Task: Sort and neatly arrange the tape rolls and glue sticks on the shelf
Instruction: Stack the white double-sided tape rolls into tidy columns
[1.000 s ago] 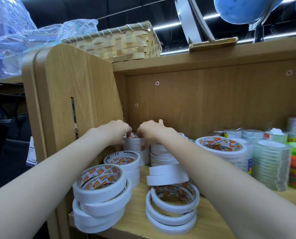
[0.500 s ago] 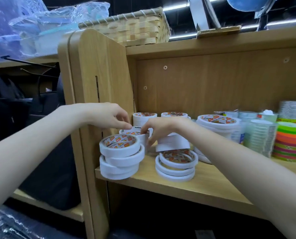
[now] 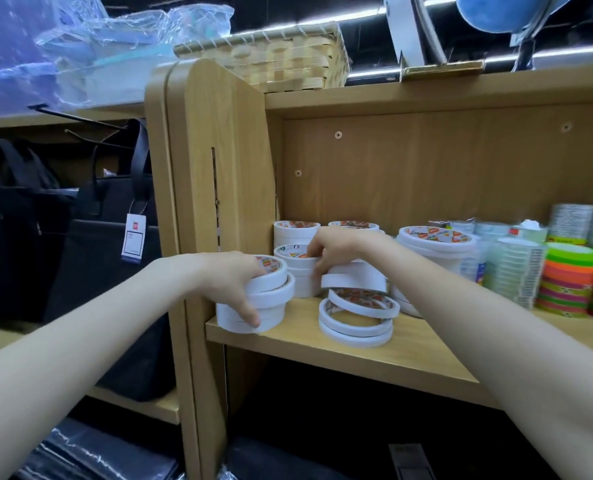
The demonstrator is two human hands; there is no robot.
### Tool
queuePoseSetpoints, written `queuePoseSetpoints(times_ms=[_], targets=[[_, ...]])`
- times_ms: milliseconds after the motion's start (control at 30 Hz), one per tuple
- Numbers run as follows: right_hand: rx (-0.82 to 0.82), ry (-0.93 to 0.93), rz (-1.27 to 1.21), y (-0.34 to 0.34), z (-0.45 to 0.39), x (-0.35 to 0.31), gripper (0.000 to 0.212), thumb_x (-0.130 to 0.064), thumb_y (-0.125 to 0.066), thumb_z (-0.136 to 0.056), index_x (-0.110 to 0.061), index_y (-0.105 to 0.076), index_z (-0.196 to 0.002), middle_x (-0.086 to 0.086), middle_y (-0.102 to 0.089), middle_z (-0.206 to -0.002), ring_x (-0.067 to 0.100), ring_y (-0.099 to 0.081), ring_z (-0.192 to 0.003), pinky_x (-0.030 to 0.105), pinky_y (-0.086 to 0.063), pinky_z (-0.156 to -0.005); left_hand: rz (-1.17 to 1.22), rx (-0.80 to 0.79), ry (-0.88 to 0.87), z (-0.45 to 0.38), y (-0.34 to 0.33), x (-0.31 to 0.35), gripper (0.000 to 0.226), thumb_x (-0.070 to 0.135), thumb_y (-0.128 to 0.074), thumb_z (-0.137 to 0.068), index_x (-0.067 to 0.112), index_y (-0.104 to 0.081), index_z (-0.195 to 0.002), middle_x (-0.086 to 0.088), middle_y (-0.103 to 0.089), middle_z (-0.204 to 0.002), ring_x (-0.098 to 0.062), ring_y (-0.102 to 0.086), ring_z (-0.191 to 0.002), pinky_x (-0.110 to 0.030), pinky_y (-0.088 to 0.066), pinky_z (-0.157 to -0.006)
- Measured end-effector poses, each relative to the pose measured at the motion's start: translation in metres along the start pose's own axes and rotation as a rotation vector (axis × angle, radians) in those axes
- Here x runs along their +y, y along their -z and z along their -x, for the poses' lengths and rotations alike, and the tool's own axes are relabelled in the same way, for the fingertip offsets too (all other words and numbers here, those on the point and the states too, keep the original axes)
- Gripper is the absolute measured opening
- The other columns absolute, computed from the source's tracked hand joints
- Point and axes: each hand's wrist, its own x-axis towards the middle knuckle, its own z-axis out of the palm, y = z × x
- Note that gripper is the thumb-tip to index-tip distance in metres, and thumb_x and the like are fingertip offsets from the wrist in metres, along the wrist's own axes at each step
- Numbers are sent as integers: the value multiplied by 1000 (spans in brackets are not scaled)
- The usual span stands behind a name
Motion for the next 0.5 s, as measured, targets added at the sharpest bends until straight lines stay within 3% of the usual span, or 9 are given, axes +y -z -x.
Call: queuePoseSetpoints(times_ms=[133,233,300,400,500], targets=[[-8,14,-55,2,0,3,28,-22,-68,-83,-31,-52,-62,-10,-51,-64,6,-44,-61,24,-39,-60,41,-40,-4,-3,2,-2,40,43,-70,-78,16,-55,-103,5,-56,-95,-13,-51,-86,-25,-41,-71],[-10,36,-141,12,5,5,10,-18,-65,-85,-24,-63,-78,-10,-59,-71,8,-55,-71,22,-49,-63,202,-13,-64,0,7,-8,38,41,-68,-80,12,-63,-104,-6,-62,-98,-20,-56,-86,-28,-42,-70],[70,52,-172,23,9,7,10,-15,-67,-84,-21,-66,-92,-9,-61,-74,9,-60,-70,19,-50,-60,277,26,-82,2,12,-11,32,37,-68,-81,15,-67,-103,-7,-65,-102,-23,-59,-93,-31,-46,-74],[229,89,-245,40,11,9,11,-15,-68,-84,-20,-66,-93,-6,-62,-76,6,-58,-63,12,-45,-49,296,23,-79,1,17,-12,30,37,-69,-80,18,-68,-104,-3,-66,-103,-20,-60,-95,-34,-50,-80],[404,68,-257,46,-1,9,14,-15,-68,-83,-12,-70,-96,-5,-58,-81,2,-51,-64,5,-39,-48,316,7,-73,-1,18,-11,29,35,-69,-81,19,-67,-105,0,-65,-102,-16,-59,-95,-28,-49,-79]])
